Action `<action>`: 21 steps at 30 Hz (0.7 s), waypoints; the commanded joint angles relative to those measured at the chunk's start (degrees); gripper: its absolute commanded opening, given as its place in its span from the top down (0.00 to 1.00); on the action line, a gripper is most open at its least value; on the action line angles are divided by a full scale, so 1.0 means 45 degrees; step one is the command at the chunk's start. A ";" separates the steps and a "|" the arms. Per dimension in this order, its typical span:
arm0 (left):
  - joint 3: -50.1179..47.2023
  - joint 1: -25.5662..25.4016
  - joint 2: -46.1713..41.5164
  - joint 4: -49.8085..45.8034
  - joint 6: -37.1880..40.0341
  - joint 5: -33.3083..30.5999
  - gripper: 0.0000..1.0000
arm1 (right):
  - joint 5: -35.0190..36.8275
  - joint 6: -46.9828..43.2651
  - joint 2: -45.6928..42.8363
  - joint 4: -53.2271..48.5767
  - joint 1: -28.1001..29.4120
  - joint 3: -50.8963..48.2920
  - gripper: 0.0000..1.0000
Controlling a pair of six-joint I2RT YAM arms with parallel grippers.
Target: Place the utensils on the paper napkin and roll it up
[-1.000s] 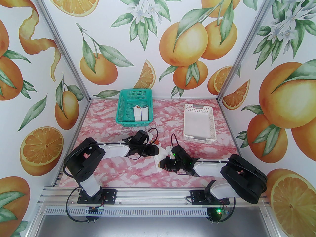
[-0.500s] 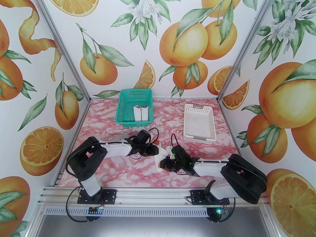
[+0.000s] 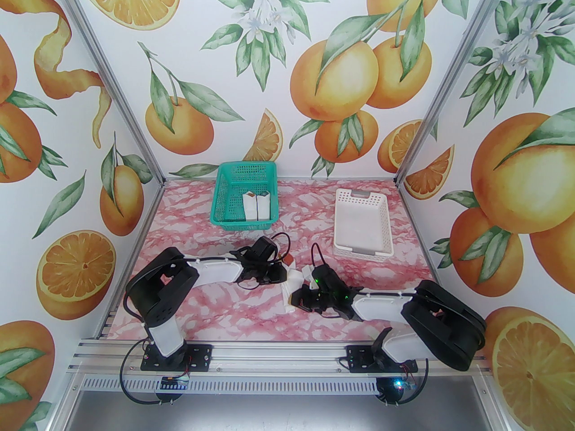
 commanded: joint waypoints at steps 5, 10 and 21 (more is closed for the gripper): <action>-0.0034 -0.0463 0.0614 0.0385 0.0195 -0.0426 1.00 | 0.0281 -0.0183 0.0054 -0.1710 -0.0027 -0.0287 1.00; -0.0054 -0.0425 0.0296 0.0033 0.0527 -0.0789 1.00 | 0.0420 -0.0264 -0.0873 -0.1859 -0.0183 -0.0315 0.93; -0.0415 -0.0112 -0.0571 0.0091 0.0880 -0.1108 1.00 | 0.0456 -0.0612 -0.4487 -0.3619 -0.1042 -0.0920 0.54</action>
